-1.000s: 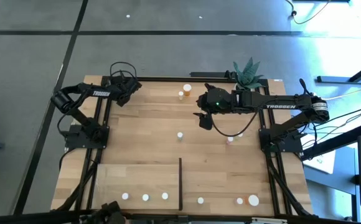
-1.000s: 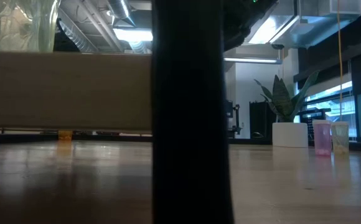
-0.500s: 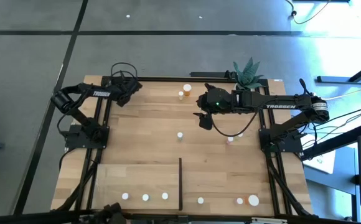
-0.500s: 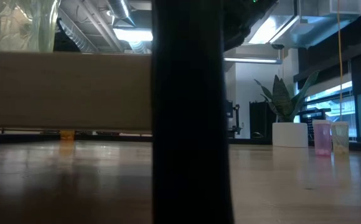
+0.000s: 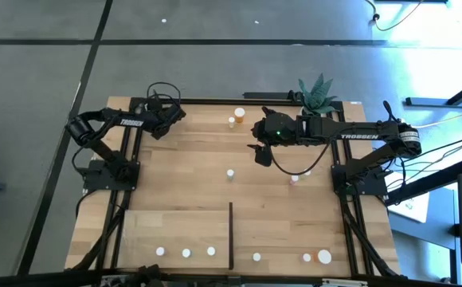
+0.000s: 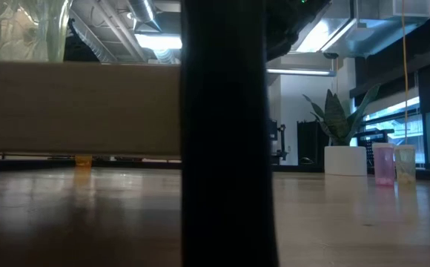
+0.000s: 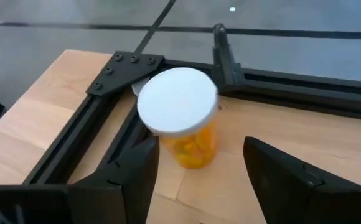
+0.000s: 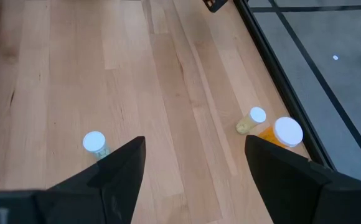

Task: Pick and place medicine bottles onto shelf by color
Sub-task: Put the top left orange pill bottle on the shelf

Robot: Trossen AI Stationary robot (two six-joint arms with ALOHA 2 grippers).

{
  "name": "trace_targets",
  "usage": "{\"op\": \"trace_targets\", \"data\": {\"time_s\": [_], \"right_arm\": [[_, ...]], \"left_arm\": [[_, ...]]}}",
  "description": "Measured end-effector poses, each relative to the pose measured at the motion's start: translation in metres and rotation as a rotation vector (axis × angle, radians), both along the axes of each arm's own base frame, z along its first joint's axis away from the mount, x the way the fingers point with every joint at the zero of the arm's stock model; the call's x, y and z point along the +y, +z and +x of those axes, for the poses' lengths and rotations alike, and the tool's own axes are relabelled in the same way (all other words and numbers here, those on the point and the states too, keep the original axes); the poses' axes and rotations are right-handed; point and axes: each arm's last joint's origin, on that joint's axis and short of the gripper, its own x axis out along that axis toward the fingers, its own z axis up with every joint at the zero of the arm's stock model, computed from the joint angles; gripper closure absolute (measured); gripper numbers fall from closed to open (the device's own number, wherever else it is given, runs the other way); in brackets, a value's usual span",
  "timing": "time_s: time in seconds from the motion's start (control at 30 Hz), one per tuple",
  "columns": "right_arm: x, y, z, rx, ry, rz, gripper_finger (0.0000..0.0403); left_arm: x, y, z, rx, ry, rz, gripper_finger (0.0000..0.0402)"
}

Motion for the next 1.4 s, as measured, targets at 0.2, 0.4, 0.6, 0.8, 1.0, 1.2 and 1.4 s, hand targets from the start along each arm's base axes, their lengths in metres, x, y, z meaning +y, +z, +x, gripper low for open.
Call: {"op": "trace_targets", "data": {"time_s": [0.2, 0.4, 0.6, 0.8, 1.0, 1.2, 1.4], "right_arm": [[0.0, 0.0, 0.0, 0.0, 0.0, 0.0, 0.0125], [0.0, 0.0, 0.0, -0.001, -0.001, 0.001, 0.0125], [0.0, 0.0001, 0.0, -0.001, -0.001, 0.001, 0.0125], [-0.0001, 0.0, 0.0, 0.0, -0.001, 0.001, 0.0125], [0.0, 0.0, 0.0, 0.0, 0.0, 0.0, 0.0125], [0.0, 0.0, 0.0, 0.0, 0.0, 0.0, 0.0125], [0.0, 0.0001, 0.0, 0.0, 0.0, 0.0, 0.0125]], "left_arm": [[-0.0019, 0.0035, 0.0012, 0.026, 0.007, 0.042, 0.0176], [-0.002, 0.0056, 0.0009, 0.004, 0.007, 0.043, 0.0172], [0.0011, 0.0059, -0.003, 0.0, 0.044, 0.061, 0.0171], [0.0025, 0.0056, -0.0043, -0.016, 0.051, 0.054, 0.0161], [0.0025, 0.0055, -0.0044, -0.015, 0.051, 0.053, 0.0117], [0.0025, 0.0055, -0.0043, -0.014, 0.049, 0.053, 0.007], [0.0031, 0.0044, -0.0044, -0.054, 0.059, 0.044, 0.0067]]}}
